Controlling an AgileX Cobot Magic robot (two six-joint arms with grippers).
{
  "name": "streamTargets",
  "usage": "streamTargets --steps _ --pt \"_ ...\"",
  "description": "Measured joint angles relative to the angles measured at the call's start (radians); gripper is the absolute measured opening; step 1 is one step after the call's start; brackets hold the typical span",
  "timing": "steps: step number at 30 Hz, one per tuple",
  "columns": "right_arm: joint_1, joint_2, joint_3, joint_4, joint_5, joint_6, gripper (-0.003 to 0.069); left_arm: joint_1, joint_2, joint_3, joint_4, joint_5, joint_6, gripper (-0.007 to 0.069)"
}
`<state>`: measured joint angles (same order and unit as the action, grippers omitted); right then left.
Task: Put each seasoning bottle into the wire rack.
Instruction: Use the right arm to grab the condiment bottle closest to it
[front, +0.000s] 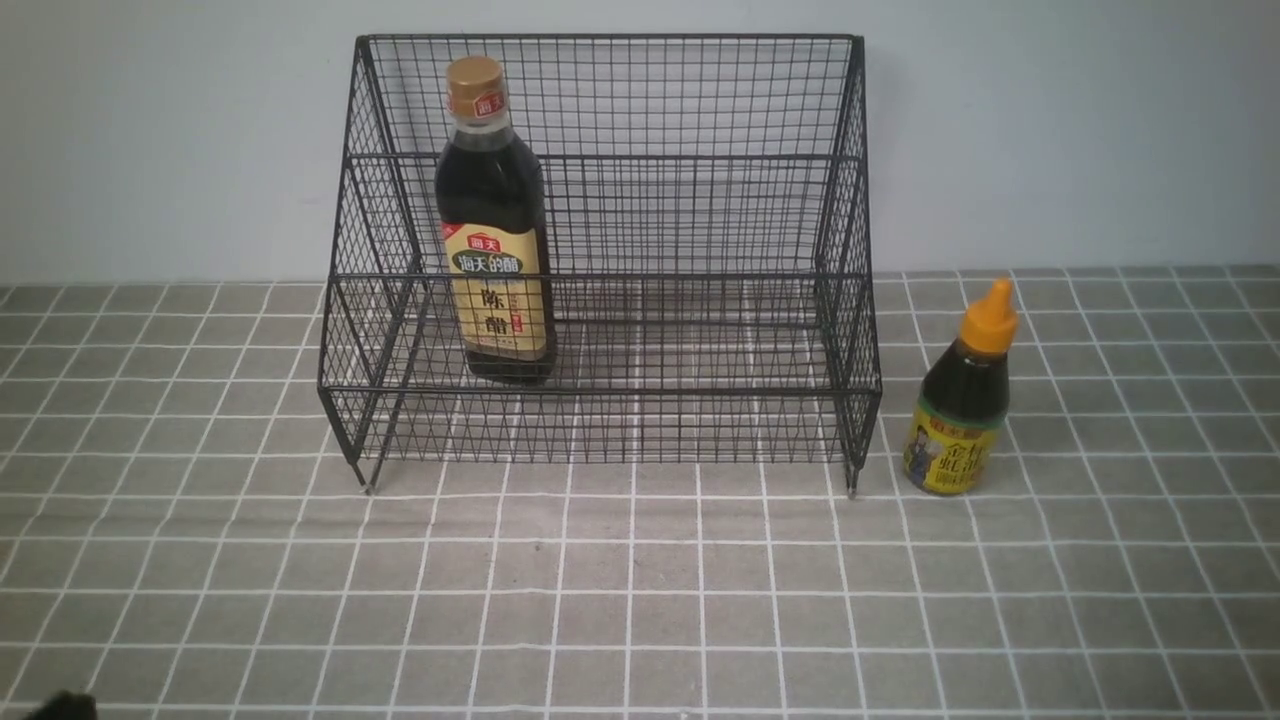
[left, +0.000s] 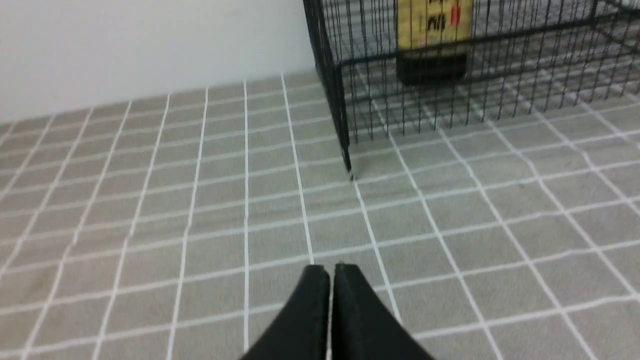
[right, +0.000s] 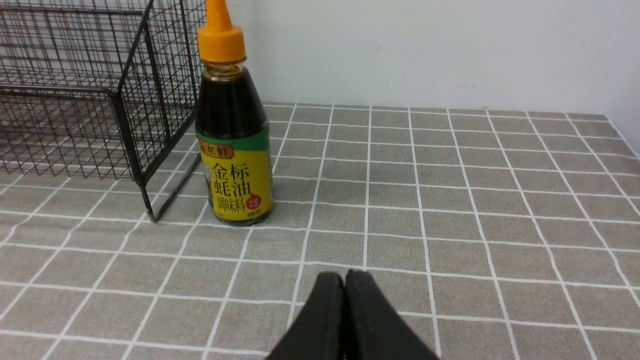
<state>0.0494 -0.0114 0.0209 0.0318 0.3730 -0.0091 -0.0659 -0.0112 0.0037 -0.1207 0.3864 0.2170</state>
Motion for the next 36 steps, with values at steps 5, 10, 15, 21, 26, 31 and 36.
streamTargets --steps 5,10,15,21,26,31,36 --pt "0.0 0.0 0.0 0.001 0.001 0.0 -0.0014 0.0 0.0 0.02 0.005 -0.001 -0.016 -0.0007" --pt "0.0 0.0 0.0 0.001 0.001 0.0 -0.0014 0.0 0.0 0.02 0.005 -0.001 -0.017 -0.0007" --pt "0.0 0.0 0.0 0.001 0.001 0.0 -0.0014 0.0 0.0 0.02 0.005 -0.001 -0.019 -0.0007" --pt "0.0 0.0 0.0 0.001 0.001 0.0 -0.0014 0.0 0.0 0.02 0.005 -0.001 -0.019 -0.0007" --pt "0.0 0.0 0.0 0.001 0.001 0.0 -0.0014 0.0 0.0 0.02 0.005 -0.001 -0.019 -0.0007" --pt "0.0 0.0 0.0 -0.015 0.0 -0.012 -0.0014 0.0 0.0 0.02 0.005 -0.001 -0.019 -0.0007" --pt "0.0 0.0 0.004 -0.053 -0.048 -0.022 -0.0014 0.0 0.0 0.02 0.005 -0.001 -0.019 -0.0007"
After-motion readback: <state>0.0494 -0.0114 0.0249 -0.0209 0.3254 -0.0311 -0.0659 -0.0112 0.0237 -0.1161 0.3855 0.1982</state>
